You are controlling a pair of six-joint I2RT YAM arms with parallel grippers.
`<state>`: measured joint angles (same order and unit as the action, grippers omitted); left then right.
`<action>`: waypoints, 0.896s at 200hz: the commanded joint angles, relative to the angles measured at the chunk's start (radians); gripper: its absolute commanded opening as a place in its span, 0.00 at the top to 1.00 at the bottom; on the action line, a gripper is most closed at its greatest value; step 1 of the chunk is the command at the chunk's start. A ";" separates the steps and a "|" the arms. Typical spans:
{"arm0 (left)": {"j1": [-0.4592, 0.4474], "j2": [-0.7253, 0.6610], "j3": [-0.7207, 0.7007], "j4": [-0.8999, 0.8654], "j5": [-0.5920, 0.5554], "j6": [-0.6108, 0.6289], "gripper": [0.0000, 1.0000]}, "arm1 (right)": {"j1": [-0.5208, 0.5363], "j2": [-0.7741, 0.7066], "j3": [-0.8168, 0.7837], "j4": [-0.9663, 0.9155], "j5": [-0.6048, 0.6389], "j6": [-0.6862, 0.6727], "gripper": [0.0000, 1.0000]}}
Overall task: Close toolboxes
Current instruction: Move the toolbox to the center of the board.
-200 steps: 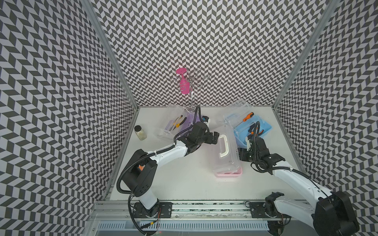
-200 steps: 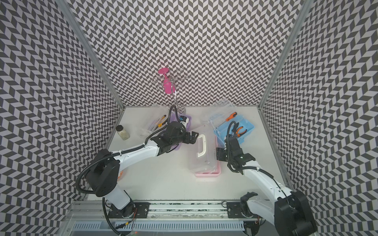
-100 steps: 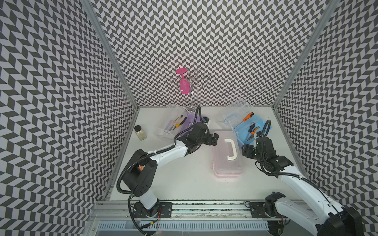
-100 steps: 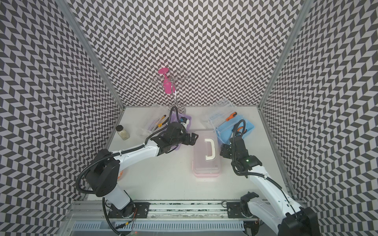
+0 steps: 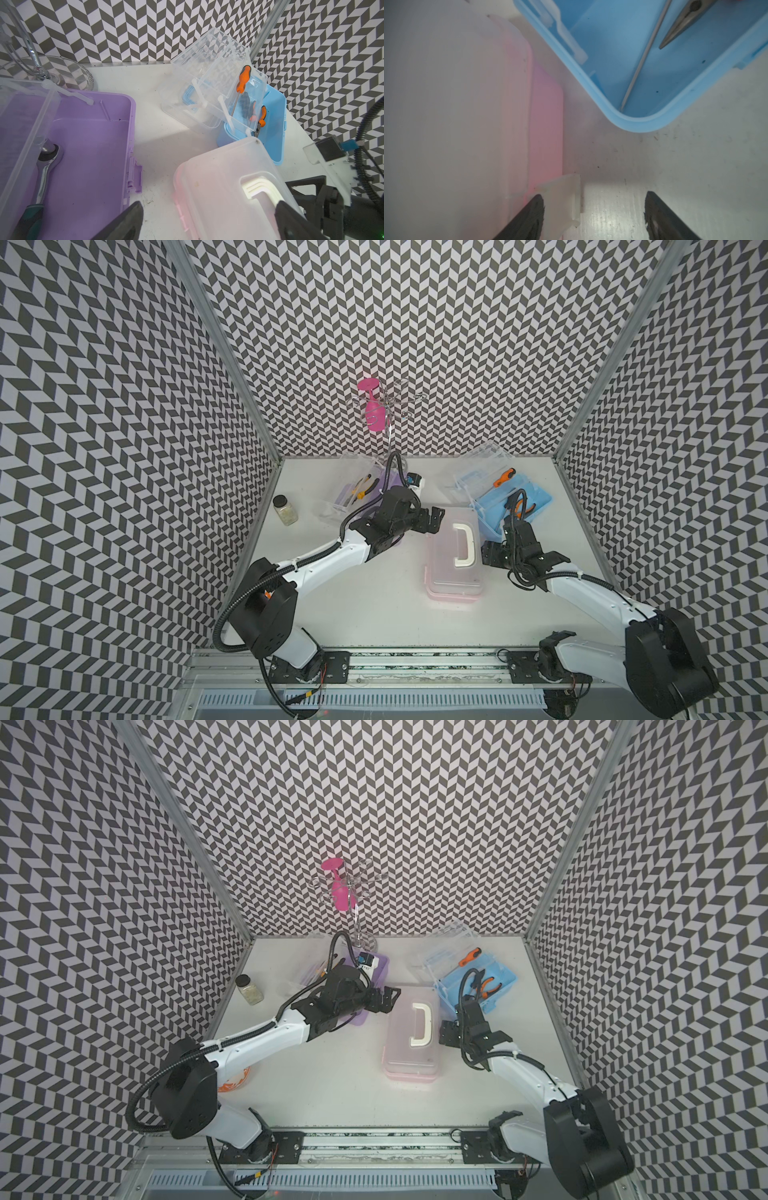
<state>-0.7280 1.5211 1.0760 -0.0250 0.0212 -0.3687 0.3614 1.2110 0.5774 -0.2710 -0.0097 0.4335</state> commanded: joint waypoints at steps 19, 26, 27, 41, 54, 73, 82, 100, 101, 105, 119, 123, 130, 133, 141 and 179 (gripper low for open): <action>-0.004 -0.020 -0.032 0.008 0.005 0.007 0.01 | 0.059 0.056 0.011 0.217 -0.179 0.001 0.24; -0.004 -0.015 -0.031 0.008 0.004 0.008 0.01 | 0.064 0.067 0.012 0.239 -0.195 0.005 0.24; -0.004 -0.014 -0.031 0.007 0.004 0.008 0.01 | 0.064 0.068 0.012 0.242 -0.197 0.007 0.24; -0.004 0.003 -0.025 -0.004 -0.005 0.012 0.01 | 0.072 0.085 0.017 0.281 -0.220 0.011 0.24; -0.005 0.021 -0.015 -0.014 -0.013 0.017 0.01 | 0.080 0.093 0.014 0.322 -0.255 0.011 0.23; -0.014 0.060 0.013 -0.039 -0.017 0.024 0.01 | 0.091 0.097 -0.008 0.389 -0.325 0.027 0.23; -0.022 0.081 0.035 -0.064 -0.027 0.032 0.01 | 0.094 0.096 -0.016 0.397 -0.336 0.036 0.23; -0.051 0.119 0.069 -0.122 -0.085 0.057 0.01 | 0.096 0.079 -0.042 0.370 -0.303 0.044 0.23; -0.052 0.121 0.070 -0.126 -0.088 0.058 0.01 | 0.097 0.077 -0.043 0.367 -0.296 0.045 0.23; -0.060 0.127 0.078 -0.140 -0.103 0.062 0.01 | 0.096 0.070 -0.050 0.355 -0.272 0.050 0.23; -0.082 0.154 0.101 -0.181 -0.150 0.077 0.01 | 0.096 0.041 -0.071 0.315 -0.200 0.061 0.24; -0.086 0.159 0.106 -0.191 -0.162 0.081 0.01 | 0.096 0.034 -0.077 0.306 -0.185 0.063 0.23; -0.095 0.170 0.116 -0.210 -0.183 0.086 0.01 | 0.096 0.021 -0.089 0.293 -0.166 0.066 0.23; -0.098 0.174 0.117 -0.217 -0.192 0.087 0.01 | 0.097 0.014 -0.094 0.290 -0.161 0.065 0.23; -0.103 0.185 0.124 -0.235 -0.213 0.091 0.01 | 0.096 -0.005 -0.113 0.288 -0.151 0.065 0.23; -0.108 0.217 0.107 -0.263 -0.237 0.088 0.01 | 0.116 -0.103 -0.234 0.359 -0.130 0.062 0.23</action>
<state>-0.8360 1.6962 1.1988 -0.1715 -0.1799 -0.2771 0.4572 1.1633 0.4007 0.0235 -0.1791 0.4900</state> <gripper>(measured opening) 0.993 0.766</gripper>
